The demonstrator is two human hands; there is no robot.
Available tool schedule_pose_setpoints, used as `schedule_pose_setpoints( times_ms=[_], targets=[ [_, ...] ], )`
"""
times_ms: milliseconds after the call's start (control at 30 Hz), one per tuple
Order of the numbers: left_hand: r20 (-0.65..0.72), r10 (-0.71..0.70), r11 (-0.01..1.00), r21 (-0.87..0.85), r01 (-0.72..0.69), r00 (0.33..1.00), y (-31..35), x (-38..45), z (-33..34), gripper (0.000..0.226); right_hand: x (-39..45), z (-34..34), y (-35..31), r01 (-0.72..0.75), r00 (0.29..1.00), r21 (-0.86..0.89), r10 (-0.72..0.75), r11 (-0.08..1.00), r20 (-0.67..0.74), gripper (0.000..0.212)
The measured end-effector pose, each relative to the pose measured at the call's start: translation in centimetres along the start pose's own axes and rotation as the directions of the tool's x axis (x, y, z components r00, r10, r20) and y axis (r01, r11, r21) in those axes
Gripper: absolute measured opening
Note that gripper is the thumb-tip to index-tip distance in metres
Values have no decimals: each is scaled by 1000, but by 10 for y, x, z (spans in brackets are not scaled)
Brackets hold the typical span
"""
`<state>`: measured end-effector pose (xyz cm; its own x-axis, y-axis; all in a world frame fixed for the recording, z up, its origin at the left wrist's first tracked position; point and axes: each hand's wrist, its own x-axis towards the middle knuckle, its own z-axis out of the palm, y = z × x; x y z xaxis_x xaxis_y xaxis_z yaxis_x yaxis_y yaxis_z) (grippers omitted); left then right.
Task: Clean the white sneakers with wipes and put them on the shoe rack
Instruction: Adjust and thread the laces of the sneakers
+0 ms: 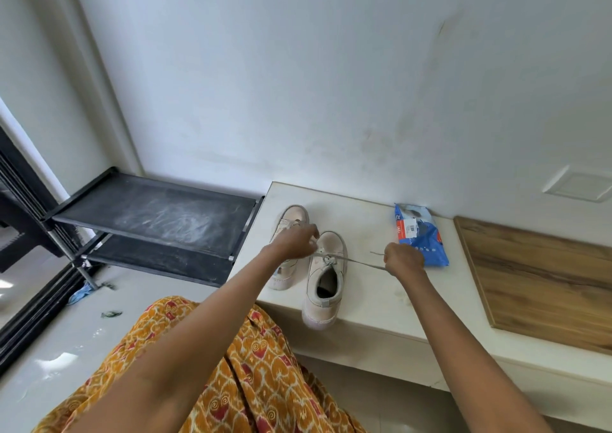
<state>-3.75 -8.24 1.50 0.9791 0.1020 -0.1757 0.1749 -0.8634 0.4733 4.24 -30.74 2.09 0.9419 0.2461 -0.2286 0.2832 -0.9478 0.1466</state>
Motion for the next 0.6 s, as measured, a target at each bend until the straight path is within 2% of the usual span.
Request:
schedule_pose_setpoints(
  times_ms=[67,133,200,267,333,400,500,600],
  targets=[
    [90,70,993,85,-78,993,2,0,5,33,0,1,-2,42,999,-45,-40,998,31,33],
    [131,118,986,100,-132,984,-1,2,9,34,2,2,-6,154,985,31,-156,988,68,40],
    [155,143,986,61,-154,977,0,3,11,36,2,1,-14,309,935,261,-342,914,94,40],
    [141,170,980,77,-182,975,2,4,12,36,-3,-2,-25,368,884,477,-460,798,88,27],
    [103,210,967,122,-222,972,3,4,13,34,-8,-6,-32,356,868,563,-487,746,98,26],
    [73,245,964,87,-251,967,3,5,13,29,-10,-9,-34,351,865,562,-489,749,111,25],
    [109,266,964,-22,-265,958,5,4,17,22,-12,-5,-32,363,885,517,-460,775,69,11],
    [136,267,963,-60,-261,954,7,5,17,24,-12,1,-31,355,898,533,-438,768,33,9]
  ],
)
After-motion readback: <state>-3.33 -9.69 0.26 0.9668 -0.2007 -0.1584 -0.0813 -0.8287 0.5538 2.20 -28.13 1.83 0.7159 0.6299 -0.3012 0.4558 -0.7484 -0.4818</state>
